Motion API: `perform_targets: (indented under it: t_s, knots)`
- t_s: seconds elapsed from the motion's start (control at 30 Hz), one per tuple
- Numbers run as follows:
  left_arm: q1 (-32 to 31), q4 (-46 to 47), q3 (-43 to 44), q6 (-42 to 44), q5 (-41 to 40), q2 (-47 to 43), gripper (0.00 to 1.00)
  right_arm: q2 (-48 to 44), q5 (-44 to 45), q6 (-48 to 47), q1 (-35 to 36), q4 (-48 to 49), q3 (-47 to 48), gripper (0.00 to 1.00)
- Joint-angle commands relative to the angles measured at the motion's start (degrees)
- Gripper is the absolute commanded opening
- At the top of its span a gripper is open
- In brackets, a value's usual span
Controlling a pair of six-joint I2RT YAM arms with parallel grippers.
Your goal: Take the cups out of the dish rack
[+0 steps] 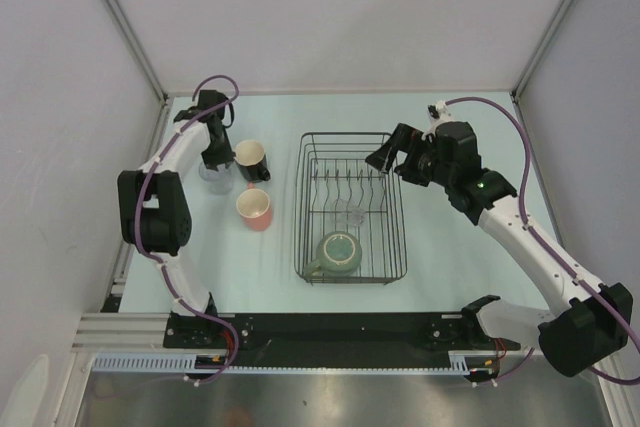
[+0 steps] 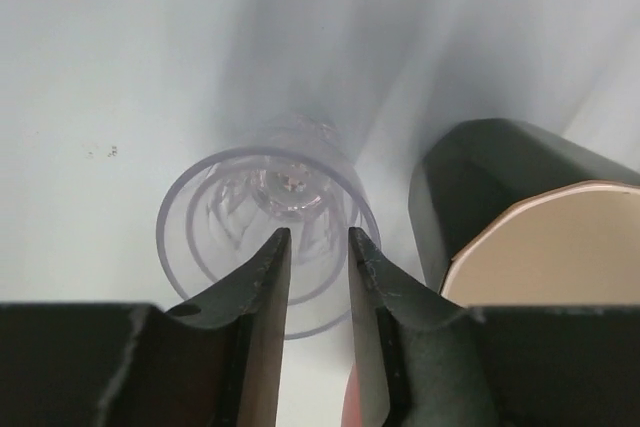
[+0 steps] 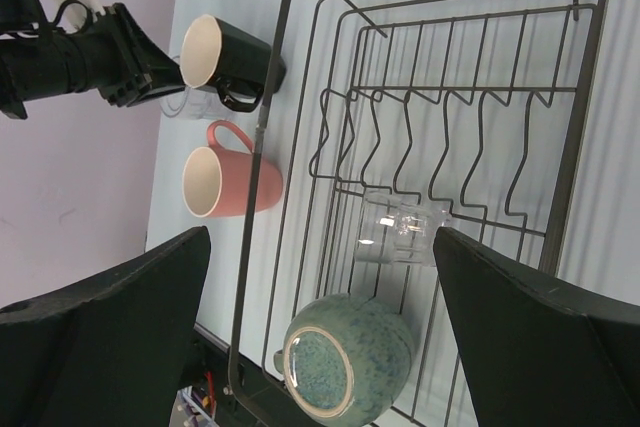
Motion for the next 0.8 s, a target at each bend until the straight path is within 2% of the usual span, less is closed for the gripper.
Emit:
perform_targets:
  t_s: [0.0, 0.33, 0.53, 0.6, 0.77]
  knots:
    - [0.37, -0.69, 4.33, -0.38, -2.62, -4.6, 0.37, 0.28, -0.53, 0.17, 0.27, 2.0, -0.04, 1.0]
    - [0.11, -1.75, 8.2, -1.7, -1.58, -13.99, 0.46, 0.62, 2.54, -4.22, 3.17, -1.51, 1.8, 1.0]
    - [-3.31, 0.71, 7.51, -3.11, 1.94, -22.52, 0.5, 2.91, 10.18, -12.31, 12.12, -11.0, 2.16, 1.0]
    - [-6.29, 2.82, 5.4, -3.11, 2.12, -26.74, 0.51, 2.39, 15.1, -13.36, 17.55, -12.59, 1.28, 1.0]
    - [-12.72, 5.28, -2.41, -4.16, 0.71, -34.65, 0.53, 0.63, 21.43, -12.93, 24.7, -14.43, 0.22, 1.0]
